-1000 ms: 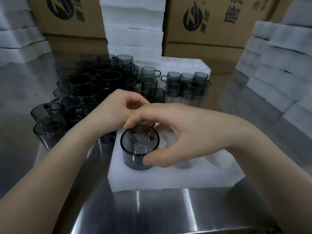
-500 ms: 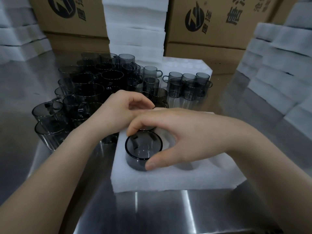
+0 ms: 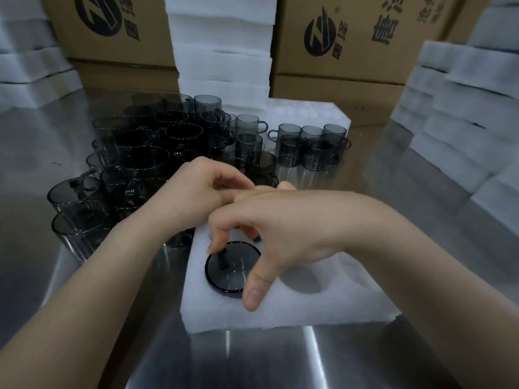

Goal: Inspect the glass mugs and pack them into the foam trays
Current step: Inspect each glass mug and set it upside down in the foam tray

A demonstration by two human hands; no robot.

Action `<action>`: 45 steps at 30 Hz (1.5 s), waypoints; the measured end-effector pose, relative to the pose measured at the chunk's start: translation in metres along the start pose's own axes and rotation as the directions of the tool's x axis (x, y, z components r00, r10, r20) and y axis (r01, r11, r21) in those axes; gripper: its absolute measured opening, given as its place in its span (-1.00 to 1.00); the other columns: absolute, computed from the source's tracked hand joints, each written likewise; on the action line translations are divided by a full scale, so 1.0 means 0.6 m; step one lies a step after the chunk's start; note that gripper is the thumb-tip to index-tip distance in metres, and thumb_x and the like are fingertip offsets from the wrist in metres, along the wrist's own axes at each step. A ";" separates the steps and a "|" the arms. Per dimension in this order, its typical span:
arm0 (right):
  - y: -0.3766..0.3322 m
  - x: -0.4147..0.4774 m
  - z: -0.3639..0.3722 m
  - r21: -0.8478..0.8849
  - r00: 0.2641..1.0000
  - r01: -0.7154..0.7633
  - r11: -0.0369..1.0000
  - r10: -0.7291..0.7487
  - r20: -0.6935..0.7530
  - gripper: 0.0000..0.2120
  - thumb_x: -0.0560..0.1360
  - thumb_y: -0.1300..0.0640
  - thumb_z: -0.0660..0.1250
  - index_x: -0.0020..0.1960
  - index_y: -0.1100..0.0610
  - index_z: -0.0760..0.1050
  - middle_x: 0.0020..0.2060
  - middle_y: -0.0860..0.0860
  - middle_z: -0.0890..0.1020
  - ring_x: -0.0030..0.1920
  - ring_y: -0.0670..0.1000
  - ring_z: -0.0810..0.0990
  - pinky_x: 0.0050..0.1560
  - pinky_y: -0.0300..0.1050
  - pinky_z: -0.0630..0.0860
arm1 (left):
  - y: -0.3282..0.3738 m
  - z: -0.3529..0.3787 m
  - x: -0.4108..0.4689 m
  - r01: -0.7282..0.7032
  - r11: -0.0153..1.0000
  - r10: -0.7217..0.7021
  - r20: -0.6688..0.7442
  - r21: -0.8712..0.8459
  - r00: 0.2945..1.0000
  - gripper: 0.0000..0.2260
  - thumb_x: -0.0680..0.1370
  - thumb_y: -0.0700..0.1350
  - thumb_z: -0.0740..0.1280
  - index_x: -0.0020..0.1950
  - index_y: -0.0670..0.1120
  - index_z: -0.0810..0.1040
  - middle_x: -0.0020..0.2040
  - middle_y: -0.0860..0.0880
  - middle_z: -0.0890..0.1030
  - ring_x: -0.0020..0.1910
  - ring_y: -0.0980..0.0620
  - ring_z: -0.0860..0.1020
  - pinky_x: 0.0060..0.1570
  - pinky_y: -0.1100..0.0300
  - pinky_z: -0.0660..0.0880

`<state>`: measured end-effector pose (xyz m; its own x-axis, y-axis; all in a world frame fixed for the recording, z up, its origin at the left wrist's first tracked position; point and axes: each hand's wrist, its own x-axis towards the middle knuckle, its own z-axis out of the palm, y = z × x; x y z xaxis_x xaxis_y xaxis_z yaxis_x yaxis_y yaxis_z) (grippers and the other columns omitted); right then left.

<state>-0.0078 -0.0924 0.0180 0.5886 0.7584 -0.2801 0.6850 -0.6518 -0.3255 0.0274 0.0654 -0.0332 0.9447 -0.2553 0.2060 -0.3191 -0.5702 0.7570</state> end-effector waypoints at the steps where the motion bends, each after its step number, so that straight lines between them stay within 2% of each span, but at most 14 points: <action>1: 0.002 0.001 0.003 0.005 1.000 0.008 1.000 -0.008 -0.004 -0.52 0.21 -0.20 0.58 0.04 -0.23 0.45 -0.09 -0.37 0.35 0.00 -0.26 0.29 0.04 -0.05 0.14 | 0.000 0.000 0.001 0.006 1.000 -0.006 -0.006 0.010 1.000 -0.89 0.49 -0.17 0.45 -0.03 0.02 0.71 -0.18 0.13 0.71 -0.13 0.26 0.64 -0.05 0.34 0.53; 5: 0.012 -0.004 0.009 0.031 0.999 0.037 0.999 -0.036 -0.036 -0.52 0.25 -0.20 0.55 0.10 -0.21 0.48 -0.17 -0.53 0.34 -0.05 -0.32 0.30 0.07 -0.09 0.23 | 0.000 0.002 0.002 0.020 0.998 -0.018 -0.036 0.051 0.999 -0.90 0.49 -0.13 0.46 -0.03 0.02 0.71 -0.18 0.12 0.70 -0.12 0.25 0.64 0.00 0.29 0.52; 9: 0.020 -0.010 0.002 0.141 0.999 0.043 0.989 -0.038 -0.035 -0.60 0.35 -0.12 0.52 0.16 -0.15 0.56 -0.24 -0.22 0.40 -0.18 -0.27 0.38 -0.11 -0.34 0.33 | 0.000 0.004 -0.002 0.008 0.998 -0.005 -0.044 0.067 0.999 -0.88 0.49 -0.15 0.44 -0.04 0.05 0.71 -0.20 0.14 0.70 -0.15 0.29 0.62 -0.07 0.38 0.50; 13: 0.014 -0.003 0.011 0.026 0.996 0.032 0.999 -0.030 -0.085 -0.63 0.33 -0.16 0.52 0.11 -0.19 0.55 -0.25 -0.57 0.37 -0.12 -0.38 0.34 -0.06 -0.18 0.10 | -0.002 0.004 -0.003 -0.017 0.995 0.021 -0.036 0.098 0.999 -0.89 0.50 -0.13 0.43 -0.02 0.02 0.72 -0.19 0.13 0.70 -0.15 0.30 0.62 -0.14 0.48 0.44; 16: 0.014 -0.010 0.013 -0.068 0.992 0.059 0.996 -0.066 -0.104 -0.59 0.34 -0.23 0.49 0.16 -0.24 0.54 -0.20 -0.46 0.37 -0.01 -0.21 0.35 -0.05 -0.11 0.10 | 0.001 0.004 -0.003 -0.022 0.996 0.025 -0.035 0.090 0.999 -0.90 0.50 -0.14 0.43 -0.03 0.01 0.72 -0.18 0.12 0.70 -0.13 0.26 0.63 -0.08 0.39 0.47; 19: 0.030 -0.012 -0.009 0.091 0.991 0.121 0.989 -0.115 -0.070 -0.63 0.37 -0.09 0.53 0.16 -0.16 0.61 -0.18 -0.19 0.52 -0.16 -0.16 0.47 -0.10 -0.19 0.37 | -0.001 0.004 -0.002 -0.030 0.992 0.035 -0.039 0.122 0.999 -0.83 0.48 -0.22 0.41 -0.16 0.05 0.70 -0.31 0.14 0.67 -0.25 0.29 0.59 -0.21 0.46 0.42; 21: 0.061 -0.001 -0.029 0.228 0.956 0.168 0.959 -0.103 -0.274 -0.79 0.44 0.08 0.50 0.08 0.00 0.66 -0.24 -0.14 0.60 -0.25 -0.20 0.52 -0.18 -0.27 0.43 | -0.003 0.005 -0.001 -0.030 0.984 0.043 -0.067 0.175 0.997 -0.79 0.47 -0.21 0.41 -0.29 0.09 0.63 -0.42 0.13 0.59 -0.36 0.27 0.51 -0.33 0.47 0.36; 24: 0.124 0.030 -0.061 0.076 0.844 -0.083 0.994 0.110 -0.525 -0.82 0.54 0.09 0.37 0.13 0.02 0.63 -0.26 -0.30 0.59 -0.22 -0.29 0.50 -0.16 -0.41 0.36 | -0.006 0.009 0.000 -0.012 0.986 0.027 -0.092 0.165 0.995 -0.86 0.50 -0.14 0.44 -0.08 0.11 0.69 -0.24 0.26 0.63 -0.15 0.39 0.54 -0.15 0.59 0.37; 26: 0.158 0.054 -0.071 -0.067 0.859 -0.304 0.950 0.244 -0.450 -0.72 0.56 0.04 0.34 0.26 0.00 0.54 -0.03 -0.17 0.59 -0.08 -0.15 0.48 -0.06 -0.27 0.39 | -0.008 0.011 0.001 -0.014 0.984 0.032 -0.099 0.178 0.995 -0.85 0.52 -0.13 0.43 -0.01 0.11 0.69 -0.14 0.25 0.64 -0.07 0.39 0.54 -0.11 0.62 0.36; 29: 0.190 0.085 -0.061 -0.095 0.880 -0.399 0.912 0.351 -0.320 -0.67 0.57 -0.01 0.32 0.30 0.02 0.53 0.08 -0.01 0.56 0.04 -0.02 0.46 -0.01 -0.21 0.33 | -0.010 0.012 0.001 -0.017 0.982 0.037 -0.104 0.189 0.994 -0.85 0.53 -0.12 0.42 -0.01 0.14 0.69 -0.12 0.25 0.64 -0.04 0.38 0.53 -0.12 0.60 0.36; 35: 0.209 0.086 -0.048 0.033 0.850 -0.353 0.935 0.336 -0.407 -0.81 0.52 -0.07 0.39 -0.08 0.06 0.61 -0.16 -0.04 0.65 -0.10 -0.01 0.56 -0.22 -0.17 0.40 | -0.011 0.012 0.006 -0.012 0.974 0.038 -0.112 0.226 0.993 -0.84 0.53 -0.11 0.41 0.01 0.15 0.68 -0.07 0.19 0.67 0.00 0.23 0.57 0.03 0.35 0.44; 39: 0.224 0.057 -0.045 0.244 0.758 -0.282 0.928 0.371 -0.537 -0.86 0.50 -0.03 0.41 -0.17 0.01 0.63 -0.31 -0.14 0.62 -0.25 -0.14 0.55 -0.27 -0.27 0.41 | -0.007 0.013 0.012 -0.003 0.967 0.035 -0.121 0.255 0.992 -0.84 0.54 -0.11 0.40 0.00 0.16 0.67 -0.08 0.16 0.68 0.00 0.15 0.59 0.09 0.15 0.51; 42: 0.224 0.039 -0.043 0.520 0.655 -0.126 0.845 0.464 -0.596 -0.84 0.49 0.01 0.43 -0.20 0.07 0.63 -0.32 -0.03 0.65 -0.33 -0.11 0.60 -0.33 -0.33 0.47 | -0.001 0.015 0.019 0.031 0.946 0.012 -0.128 0.322 0.992 -0.84 0.55 -0.08 0.37 0.04 0.17 0.66 -0.02 0.12 0.67 0.06 0.04 0.59 0.11 0.00 0.52; 45: 0.214 0.029 -0.045 0.701 0.625 0.058 0.710 0.522 -0.581 -0.85 0.50 0.08 0.44 -0.21 0.11 0.63 -0.26 0.06 0.71 -0.22 0.02 0.71 -0.22 -0.16 0.63 | 0.004 0.016 0.027 0.056 0.918 0.004 -0.150 0.393 0.989 -0.84 0.56 -0.06 0.35 0.04 0.18 0.64 0.01 0.12 0.67 0.09 0.00 0.58 0.08 -0.03 0.52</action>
<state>0.1019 -0.1631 -0.0045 0.9747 0.1335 0.1793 0.2195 -0.4193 -0.8809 0.0411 0.0526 -0.0341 0.9440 -0.1379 0.2997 -0.2701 -0.8447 0.4622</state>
